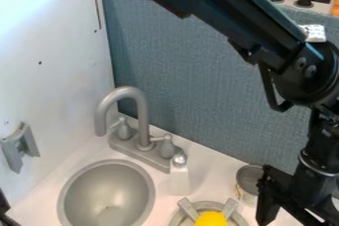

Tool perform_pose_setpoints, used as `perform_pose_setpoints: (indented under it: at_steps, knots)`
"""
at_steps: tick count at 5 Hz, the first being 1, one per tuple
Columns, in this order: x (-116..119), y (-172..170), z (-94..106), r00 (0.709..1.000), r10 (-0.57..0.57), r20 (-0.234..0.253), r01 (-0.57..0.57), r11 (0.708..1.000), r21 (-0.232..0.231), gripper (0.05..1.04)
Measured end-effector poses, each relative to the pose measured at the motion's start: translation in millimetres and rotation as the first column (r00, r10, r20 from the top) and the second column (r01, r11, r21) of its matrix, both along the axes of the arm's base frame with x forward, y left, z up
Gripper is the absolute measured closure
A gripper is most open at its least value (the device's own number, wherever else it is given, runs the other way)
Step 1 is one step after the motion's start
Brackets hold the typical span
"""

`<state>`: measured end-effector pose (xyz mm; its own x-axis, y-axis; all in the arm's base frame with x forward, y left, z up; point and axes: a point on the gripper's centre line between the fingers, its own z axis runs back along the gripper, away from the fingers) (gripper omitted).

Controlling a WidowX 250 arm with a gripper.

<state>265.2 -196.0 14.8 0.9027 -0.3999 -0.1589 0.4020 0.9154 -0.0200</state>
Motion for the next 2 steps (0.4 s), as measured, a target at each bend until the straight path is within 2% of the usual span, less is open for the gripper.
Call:
perform_pose_setpoints:
  at_steps: [1,2]
  knots:
    - [-5,3,-13.9,0.999,0.001,-0.037,-0.001,1.0,0.025,0.083]
    - [2,-7,-10.9,1.0,-0.018,-0.006,0.018,1.0,-0.015,0.083]
